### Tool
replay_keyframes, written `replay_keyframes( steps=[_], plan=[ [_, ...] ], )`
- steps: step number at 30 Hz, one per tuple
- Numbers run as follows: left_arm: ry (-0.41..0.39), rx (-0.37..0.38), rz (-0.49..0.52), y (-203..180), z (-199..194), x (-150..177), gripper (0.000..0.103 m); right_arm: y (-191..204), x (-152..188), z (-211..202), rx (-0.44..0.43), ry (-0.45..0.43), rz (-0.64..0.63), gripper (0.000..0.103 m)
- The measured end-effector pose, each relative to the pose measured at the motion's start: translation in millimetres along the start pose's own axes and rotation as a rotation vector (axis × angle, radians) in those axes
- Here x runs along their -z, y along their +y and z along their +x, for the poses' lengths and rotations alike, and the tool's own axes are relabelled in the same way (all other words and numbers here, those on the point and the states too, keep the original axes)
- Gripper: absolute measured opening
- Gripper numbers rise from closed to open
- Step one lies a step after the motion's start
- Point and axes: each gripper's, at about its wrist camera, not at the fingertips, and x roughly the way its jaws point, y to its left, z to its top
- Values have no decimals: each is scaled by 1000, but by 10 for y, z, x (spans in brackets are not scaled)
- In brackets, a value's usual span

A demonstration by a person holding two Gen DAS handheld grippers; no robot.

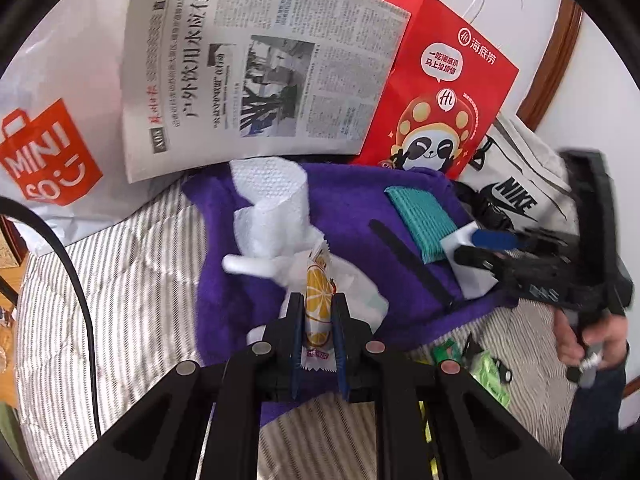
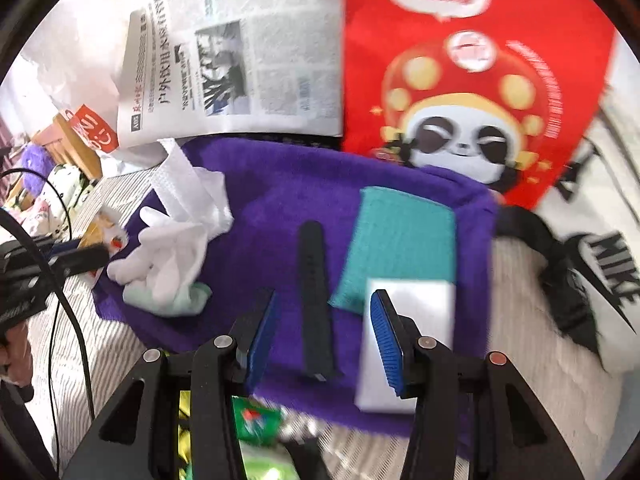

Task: Organize soft objects
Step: 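Carry the strap onto the purple towel with the right while the left carries the packet over, then lower the orange-print packet onto the purple towel and open the left gripper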

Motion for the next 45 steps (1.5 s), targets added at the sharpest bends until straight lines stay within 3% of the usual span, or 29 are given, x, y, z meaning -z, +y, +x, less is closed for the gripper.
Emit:
replay_keyframes(
  steps=[7, 13, 20, 26, 28, 33, 41, 45],
  plan=[
    [17, -31, 17, -254, 293, -151, 14, -367, 374, -413, 20, -85, 69, 48],
    [47, -72, 27, -366, 604, -360, 14, -644, 529, -434, 19, -136, 124, 49],
    [114, -123, -28, -261, 1025, -534, 14, -762, 647, -490, -62, -167, 171, 49],
    [174, -223, 41, -360, 1217, -545, 16, -736, 666, -488, -98, -166, 188, 49],
    [189, -233, 72, -423, 1241, -542, 20, -733, 676, -489, -105, -166, 199, 49],
    [211, -268, 161, -640, 1306, -495, 44, -774, 686, -459, -117, -155, 218, 49],
    [185, -302, 202, -901, 1137, -466, 59, -885, 708, -502, -130, -174, 259, 50],
    [164, -304, 227, -1058, 959, -460, 60, -886, 712, -488, -109, -174, 257, 50]
  ],
)
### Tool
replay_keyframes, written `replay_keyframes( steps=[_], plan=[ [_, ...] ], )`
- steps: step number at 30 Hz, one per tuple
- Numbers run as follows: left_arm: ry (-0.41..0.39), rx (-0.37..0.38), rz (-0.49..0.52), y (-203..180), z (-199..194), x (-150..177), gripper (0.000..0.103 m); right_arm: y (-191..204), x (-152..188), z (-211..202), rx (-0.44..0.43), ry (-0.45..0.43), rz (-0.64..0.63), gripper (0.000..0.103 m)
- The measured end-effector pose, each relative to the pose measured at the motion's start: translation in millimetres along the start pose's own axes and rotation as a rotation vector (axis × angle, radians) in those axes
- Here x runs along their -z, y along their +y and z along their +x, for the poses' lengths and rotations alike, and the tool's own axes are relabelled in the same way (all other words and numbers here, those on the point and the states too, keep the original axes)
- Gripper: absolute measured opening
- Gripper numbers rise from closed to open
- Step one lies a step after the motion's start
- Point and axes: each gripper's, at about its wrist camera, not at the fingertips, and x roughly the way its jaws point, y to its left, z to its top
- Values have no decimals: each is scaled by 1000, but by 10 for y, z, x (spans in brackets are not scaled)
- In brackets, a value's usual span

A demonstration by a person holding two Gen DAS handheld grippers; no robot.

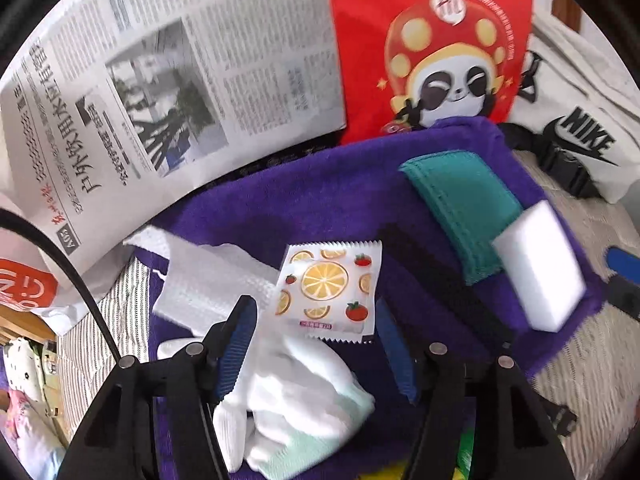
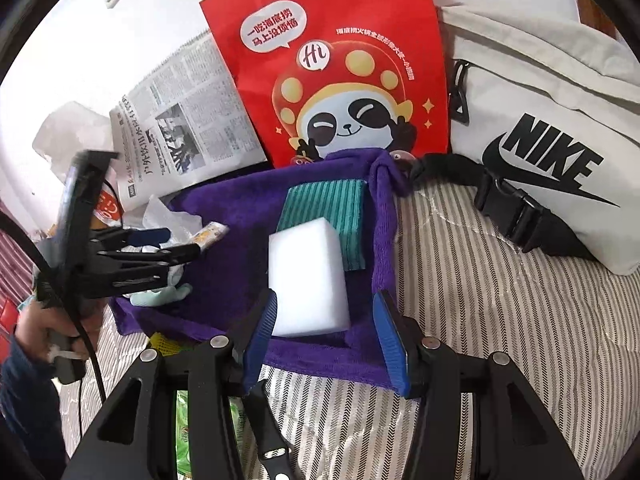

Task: Organize soft objects
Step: 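Lower the orange-print packet onto the purple towel and open the left gripper, then grasp the yellow-black pouch with the left while the right grasps the small green wipes pack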

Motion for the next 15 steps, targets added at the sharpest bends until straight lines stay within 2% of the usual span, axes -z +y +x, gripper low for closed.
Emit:
replay_keyframes(
  steps=[4, 8, 10, 12, 15],
  plan=[
    [7, -25, 2, -47, -113, 14, 60, 5, 9, 22, -23, 14, 7, 50],
    [-24, 4, -7, -102, -349, 85, 60, 70, 70, -88, -20, 20, -14, 50],
    [-33, 25, -7, -92, -454, 204, 60, 125, 148, -175, 5, 26, -38, 50],
    [-29, 46, -11, 86, -549, 419, 60, 169, 225, -261, 18, 33, -65, 50],
    [-14, 134, -45, 129, -690, 737, 60, 217, 373, -417, 34, 33, -67, 50]
  ],
)
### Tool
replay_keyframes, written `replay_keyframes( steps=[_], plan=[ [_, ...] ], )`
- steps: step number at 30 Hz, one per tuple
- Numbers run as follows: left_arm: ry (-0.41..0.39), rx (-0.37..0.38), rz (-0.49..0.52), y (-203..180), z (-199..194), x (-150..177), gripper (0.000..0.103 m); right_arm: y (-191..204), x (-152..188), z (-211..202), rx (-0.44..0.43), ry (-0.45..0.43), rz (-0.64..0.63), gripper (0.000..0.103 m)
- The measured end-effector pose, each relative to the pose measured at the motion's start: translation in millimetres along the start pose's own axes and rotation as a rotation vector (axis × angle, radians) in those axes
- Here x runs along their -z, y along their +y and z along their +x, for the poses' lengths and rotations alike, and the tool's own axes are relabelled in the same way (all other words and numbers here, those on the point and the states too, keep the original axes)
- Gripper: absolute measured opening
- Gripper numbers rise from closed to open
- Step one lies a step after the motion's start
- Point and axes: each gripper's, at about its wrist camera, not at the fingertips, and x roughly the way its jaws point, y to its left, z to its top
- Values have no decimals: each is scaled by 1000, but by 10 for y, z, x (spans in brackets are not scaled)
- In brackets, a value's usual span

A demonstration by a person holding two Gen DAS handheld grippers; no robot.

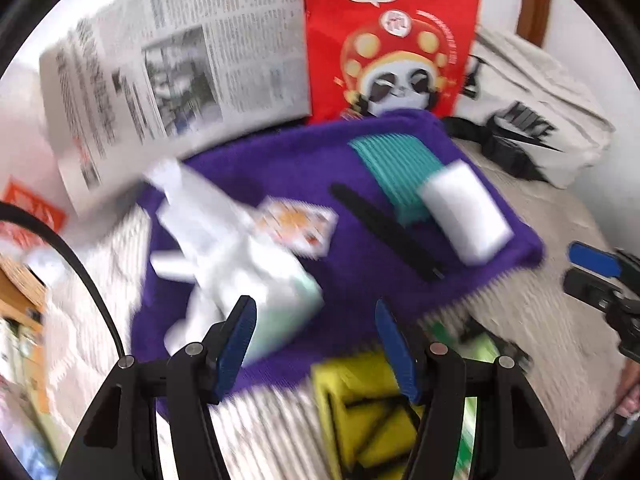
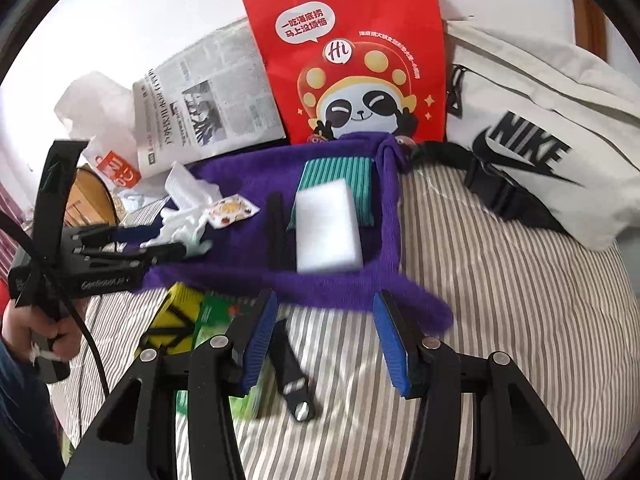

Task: Organize soft objects
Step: 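Grasp the yellow-black pouch with the left while the right grasps the small green wipes pack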

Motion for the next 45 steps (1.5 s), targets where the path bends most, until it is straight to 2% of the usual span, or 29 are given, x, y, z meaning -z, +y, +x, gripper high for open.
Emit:
replay_keyframes(
  steps=[3, 5, 6, 8, 11, 14, 15, 16, 17, 20, 22, 24, 30, 35, 40, 45],
  plan=[
    [3, 6, -12, -26, -93, 242, 61, 9, 156, -133, 5, 7, 24, 53],
    [17, 39, -35, -35, -110, 379, 62, 3, 250, -194, 4, 16, 41, 53],
    [20, 57, -48, -34, -92, 431, 65, 3, 288, -218, 7, 19, 48, 53],
    [37, 86, -46, -71, 11, 517, 69, 7, 369, -272, 11, 23, 61, 53],
    [81, 54, -27, -144, 226, 626, 69, 5, 466, -314, 7, 31, 90, 53],
    [60, 99, -46, -134, 294, 671, 68, 15, 542, -335, -5, 44, 105, 53],
    [47, 95, -41, -137, 295, 670, 63, 21, 557, -337, -3, 47, 106, 53],
    [29, 92, -28, -155, 294, 662, 50, 23, 570, -338, 3, 50, 106, 53],
    [21, 93, -22, -168, 295, 660, 48, 26, 581, -340, 9, 52, 108, 53],
    [-2, 96, -16, -168, 254, 647, 29, 30, 618, -340, 7, 55, 116, 53],
    [-8, 137, -51, -70, 193, 657, 24, 40, 641, -331, 11, 61, 115, 53],
    [-22, 135, -60, 11, 103, 688, 22, 45, 654, -325, 16, 63, 111, 53],
    [-38, 25, -50, 220, -108, 806, 22, 100, 669, -267, 13, 80, 93, 53],
    [5, -32, -47, 287, 97, 866, 25, 250, 667, -125, -18, 111, 74, 53],
    [-13, 19, -84, 401, 118, 913, 26, 464, 633, 144, -54, 141, 58, 55],
    [-22, 55, -85, 461, 102, 971, 26, 566, 606, 389, -41, 173, 72, 56]
  ],
)
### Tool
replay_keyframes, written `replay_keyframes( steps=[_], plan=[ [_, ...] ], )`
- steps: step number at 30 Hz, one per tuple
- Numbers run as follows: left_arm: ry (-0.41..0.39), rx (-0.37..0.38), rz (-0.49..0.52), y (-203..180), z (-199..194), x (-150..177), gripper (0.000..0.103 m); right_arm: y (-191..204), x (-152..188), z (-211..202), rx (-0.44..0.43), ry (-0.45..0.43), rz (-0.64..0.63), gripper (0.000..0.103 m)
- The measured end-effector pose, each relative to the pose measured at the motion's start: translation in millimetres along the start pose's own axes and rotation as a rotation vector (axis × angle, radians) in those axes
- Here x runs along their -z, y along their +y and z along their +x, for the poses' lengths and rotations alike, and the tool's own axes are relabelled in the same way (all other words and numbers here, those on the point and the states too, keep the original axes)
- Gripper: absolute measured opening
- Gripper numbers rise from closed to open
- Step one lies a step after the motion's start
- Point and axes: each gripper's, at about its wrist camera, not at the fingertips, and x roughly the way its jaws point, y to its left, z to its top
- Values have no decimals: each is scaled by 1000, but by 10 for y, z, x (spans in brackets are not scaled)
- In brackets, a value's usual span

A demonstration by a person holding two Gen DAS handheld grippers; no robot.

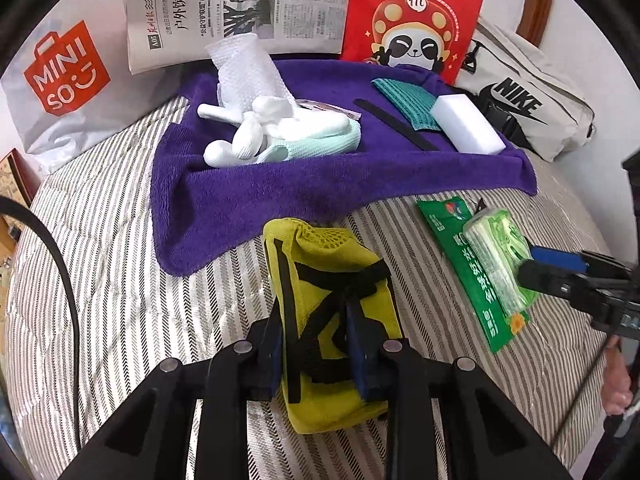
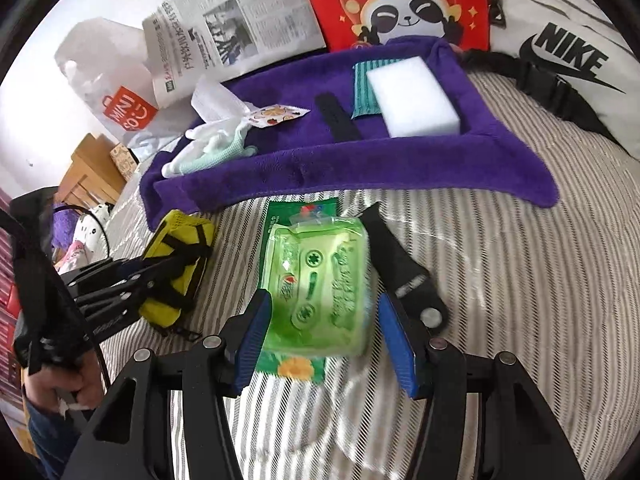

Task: Organize soft objects
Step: 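Lift the green wipes pack with the right while the left lifts the yellow pouch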

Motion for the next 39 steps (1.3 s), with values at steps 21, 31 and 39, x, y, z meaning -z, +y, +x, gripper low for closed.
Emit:
replay_keyframes(
  steps=[21, 31, 39],
  plan=[
    [-14, 30, -9, 11, -48, 80, 27, 245, 39, 177, 73, 4, -93, 18],
    [-41, 90, -52, 99, -247, 166, 25, 107, 27, -165, 88, -47, -89, 18],
    [-64, 116, -80, 197, -422, 115, 24, 127, -83, -294, 81, -69, -116, 18]
  ],
)
